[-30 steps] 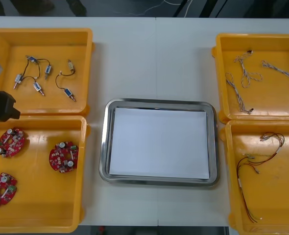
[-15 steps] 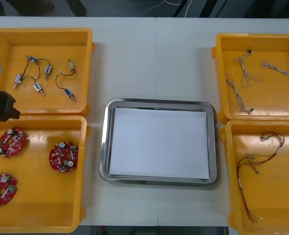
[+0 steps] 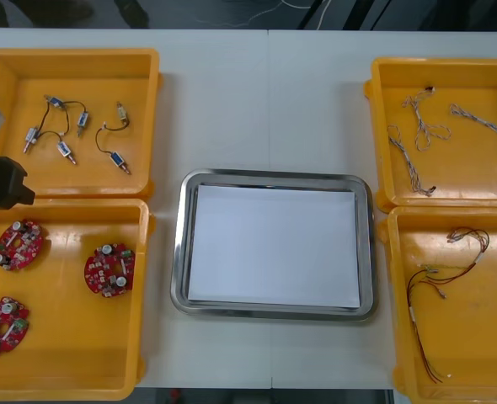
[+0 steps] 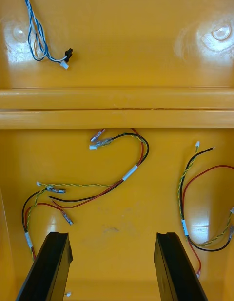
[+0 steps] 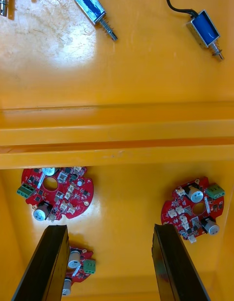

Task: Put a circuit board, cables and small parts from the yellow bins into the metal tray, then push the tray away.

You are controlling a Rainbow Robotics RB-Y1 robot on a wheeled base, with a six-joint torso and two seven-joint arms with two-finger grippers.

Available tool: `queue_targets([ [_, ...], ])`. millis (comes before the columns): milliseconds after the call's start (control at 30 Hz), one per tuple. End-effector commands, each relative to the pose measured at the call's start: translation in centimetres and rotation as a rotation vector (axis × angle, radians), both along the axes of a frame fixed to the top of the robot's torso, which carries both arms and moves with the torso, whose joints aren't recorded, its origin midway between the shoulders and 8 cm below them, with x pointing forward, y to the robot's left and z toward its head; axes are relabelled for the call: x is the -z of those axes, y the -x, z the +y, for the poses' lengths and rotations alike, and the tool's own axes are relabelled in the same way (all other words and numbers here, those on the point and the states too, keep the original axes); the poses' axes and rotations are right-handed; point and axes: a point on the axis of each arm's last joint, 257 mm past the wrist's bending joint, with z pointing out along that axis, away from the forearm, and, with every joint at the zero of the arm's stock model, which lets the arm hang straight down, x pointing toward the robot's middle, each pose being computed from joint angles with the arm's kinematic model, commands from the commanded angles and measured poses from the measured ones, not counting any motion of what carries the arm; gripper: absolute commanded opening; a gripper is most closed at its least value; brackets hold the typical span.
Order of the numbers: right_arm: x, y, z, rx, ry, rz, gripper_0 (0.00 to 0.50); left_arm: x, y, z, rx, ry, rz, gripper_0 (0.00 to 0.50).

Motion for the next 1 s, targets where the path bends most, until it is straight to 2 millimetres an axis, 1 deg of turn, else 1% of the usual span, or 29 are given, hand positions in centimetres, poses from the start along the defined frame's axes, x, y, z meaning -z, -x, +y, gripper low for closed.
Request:
queue_targets([
  [33,-0.4,0.6,0.0,0.018,0.002,0.000,0.500,-0.7,-0.7,-0.7,0.015,0.000,-0.027,0.500],
  [667,-0.4,0.6,0.0,0.018,0.002,0.000,0.500,-0.7,-0.7,-0.7,0.015,0.000,-0.027,0.500],
  [833,-0.4,0.6,-0.3,0.019,0.015,0.000,0.500,-0.7,-0.7,-0.7,0.015,0.000,-0.027,0.500],
  [1000,-0.6,0.7,-1.3,0.023,0.047,0.002,0.500,-0.7,-0.7,-0.7,0.015,0.000,-0.027,0.500],
])
